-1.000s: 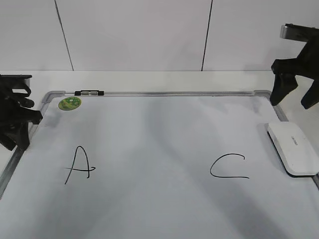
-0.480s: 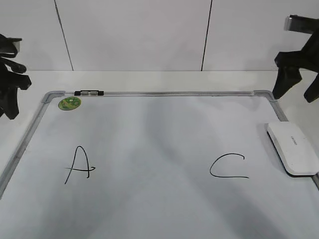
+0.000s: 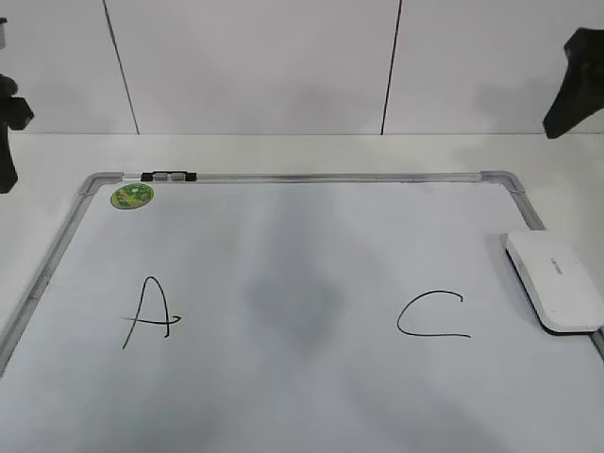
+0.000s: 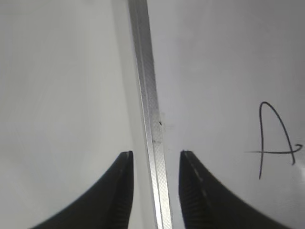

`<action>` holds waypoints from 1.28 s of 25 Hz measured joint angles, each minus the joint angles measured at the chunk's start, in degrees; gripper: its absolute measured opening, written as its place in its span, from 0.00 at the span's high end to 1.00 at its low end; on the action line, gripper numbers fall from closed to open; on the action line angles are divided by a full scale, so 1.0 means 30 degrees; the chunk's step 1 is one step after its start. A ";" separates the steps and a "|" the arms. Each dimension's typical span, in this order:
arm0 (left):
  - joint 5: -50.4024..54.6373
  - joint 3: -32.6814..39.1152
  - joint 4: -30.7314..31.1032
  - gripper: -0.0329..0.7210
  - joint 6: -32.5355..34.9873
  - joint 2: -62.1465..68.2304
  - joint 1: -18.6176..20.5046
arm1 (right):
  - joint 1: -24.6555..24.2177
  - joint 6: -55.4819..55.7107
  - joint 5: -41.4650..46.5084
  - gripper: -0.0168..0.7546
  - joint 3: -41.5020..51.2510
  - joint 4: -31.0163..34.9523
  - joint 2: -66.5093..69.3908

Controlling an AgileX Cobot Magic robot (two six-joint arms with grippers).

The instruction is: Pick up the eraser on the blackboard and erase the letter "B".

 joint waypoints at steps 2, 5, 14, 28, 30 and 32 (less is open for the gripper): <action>0.0034 0.0661 -0.0174 0.63 0.0000 -0.1185 0.0000 | 0.0000 0.0000 0.0032 0.21 0.0842 0.0000 -0.1422; 0.0074 0.1638 -0.0340 0.63 0.0000 -0.3272 0.0000 | 0.0000 0.0000 0.0071 0.21 0.2287 0.0031 -0.3840; 0.0273 0.4434 -0.0118 0.63 0.0000 -1.0211 0.0000 | 0.0000 -0.0201 0.0388 0.22 0.7571 -0.0128 -1.1536; 0.0475 1.1165 -0.0039 0.64 0.0000 -2.2488 0.0000 | 0.0000 -0.0330 0.0391 0.22 1.4817 -0.2257 -2.2739; 0.0295 1.2293 -0.0126 0.64 0.0000 -2.4317 0.0000 | 0.0000 -0.0330 0.0258 0.22 1.5334 -0.2257 -2.3331; 0.0206 1.3439 -0.0303 0.64 0.0000 -2.5840 0.0000 | 0.0000 -0.0330 0.0015 0.22 1.6607 -0.2267 -2.5215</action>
